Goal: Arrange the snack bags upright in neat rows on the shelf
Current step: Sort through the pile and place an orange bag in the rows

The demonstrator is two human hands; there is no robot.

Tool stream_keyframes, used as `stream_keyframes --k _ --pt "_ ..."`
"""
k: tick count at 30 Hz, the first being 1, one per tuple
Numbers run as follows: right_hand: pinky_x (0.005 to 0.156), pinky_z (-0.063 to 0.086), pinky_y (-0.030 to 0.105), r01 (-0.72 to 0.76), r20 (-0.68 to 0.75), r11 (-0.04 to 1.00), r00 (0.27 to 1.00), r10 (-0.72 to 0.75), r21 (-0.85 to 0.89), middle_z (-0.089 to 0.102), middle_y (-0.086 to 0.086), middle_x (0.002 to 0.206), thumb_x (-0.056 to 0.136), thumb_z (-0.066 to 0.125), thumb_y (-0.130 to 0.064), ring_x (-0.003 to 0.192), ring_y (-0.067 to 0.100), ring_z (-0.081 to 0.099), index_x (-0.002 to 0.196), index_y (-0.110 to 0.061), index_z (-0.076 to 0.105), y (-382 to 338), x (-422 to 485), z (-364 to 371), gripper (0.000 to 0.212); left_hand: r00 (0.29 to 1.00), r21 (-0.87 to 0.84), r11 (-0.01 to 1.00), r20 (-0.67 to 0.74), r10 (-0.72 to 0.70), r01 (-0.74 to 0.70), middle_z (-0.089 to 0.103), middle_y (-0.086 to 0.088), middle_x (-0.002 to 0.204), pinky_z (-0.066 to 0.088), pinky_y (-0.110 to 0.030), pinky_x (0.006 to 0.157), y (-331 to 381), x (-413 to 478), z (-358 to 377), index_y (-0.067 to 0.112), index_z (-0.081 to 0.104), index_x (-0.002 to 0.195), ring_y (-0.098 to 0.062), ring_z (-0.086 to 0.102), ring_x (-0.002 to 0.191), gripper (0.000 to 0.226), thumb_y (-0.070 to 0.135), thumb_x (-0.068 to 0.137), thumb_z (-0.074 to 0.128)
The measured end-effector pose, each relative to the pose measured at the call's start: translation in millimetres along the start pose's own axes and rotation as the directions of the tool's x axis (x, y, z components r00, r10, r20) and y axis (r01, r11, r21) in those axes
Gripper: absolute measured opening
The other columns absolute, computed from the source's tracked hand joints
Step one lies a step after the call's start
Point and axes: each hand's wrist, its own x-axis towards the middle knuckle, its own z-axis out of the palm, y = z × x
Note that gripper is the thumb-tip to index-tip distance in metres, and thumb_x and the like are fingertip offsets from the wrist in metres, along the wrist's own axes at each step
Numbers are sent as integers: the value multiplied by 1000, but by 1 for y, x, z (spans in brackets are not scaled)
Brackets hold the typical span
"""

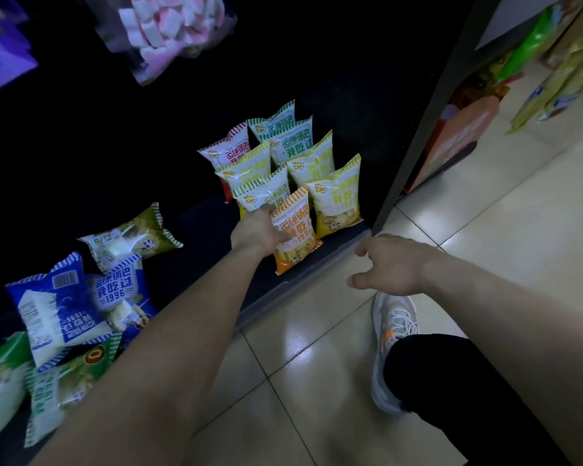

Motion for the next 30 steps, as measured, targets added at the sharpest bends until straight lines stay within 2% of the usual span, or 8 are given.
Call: stream_keyframes --k 4,6,11,14,16,20,22,30 --pt "102 42 40 4 8 1000 1000 -4 -12 48 8 138 81 61 -62 127 26 46 136 -21 47 -4 5 1 70 993 244 966 -69 101 -81 52 -5 126 51 -40 76 4 -5 -1 24 43 138 -26 52 113 78 58 74 73" --pt "102 42 41 13 15 1000 1000 -12 -28 48 7 137 82 61 -62 127 26 46 135 -21 47 -7 6 1 69 985 307 944 -78 153 -122 51 -6 129 49 -40 78 7 -9 -4 22 41 140 -27 49 117 79 59 76 71" --pt "96 45 39 46 -12 997 999 -46 -55 51 7 130 82 60 -61 120 27 49 128 -20 51 -24 5 -5 63 985 268 951 -32 167 -152 44 -7 142 47 -44 93 1 -28 -29 22 36 145 -27 42 128 79 59 81 65" --pt "85 45 33 90 -18 994 996 -91 -65 54 5 127 84 61 -57 113 25 52 120 -20 53 -40 2 -9 52 981 279 943 1 192 -185 42 -6 144 46 -44 96 -20 -52 -55 24 36 145 -27 41 129 74 58 85 61" --pt "84 44 32 113 -21 991 993 -115 -70 54 5 128 85 61 -56 115 25 52 128 -20 52 -55 0 -11 58 979 319 926 40 199 -201 44 -5 142 46 -42 96 -42 -74 -74 26 37 144 -26 43 127 71 59 85 59" --pt "93 46 36 154 -52 978 985 -163 -138 52 7 133 81 61 -59 119 28 51 134 -21 50 -98 -5 -8 66 987 421 894 103 122 -154 43 -1 143 47 -38 92 -101 -131 -114 27 37 144 -23 47 125 71 61 85 57" --pt "90 45 35 204 -55 964 975 -215 -169 52 5 133 81 61 -60 120 27 51 132 -23 51 -126 -6 -2 63 991 430 896 119 62 -108 42 0 144 47 -38 89 -136 -161 -135 27 38 144 -22 48 125 71 61 86 58" --pt "86 46 38 418 29 874 905 -425 -248 46 0 135 85 58 -60 117 25 51 139 -27 46 -246 -9 48 64 981 308 940 74 -177 146 49 -6 140 42 -37 99 -266 -266 -183 22 45 141 -25 49 125 73 63 83 61"
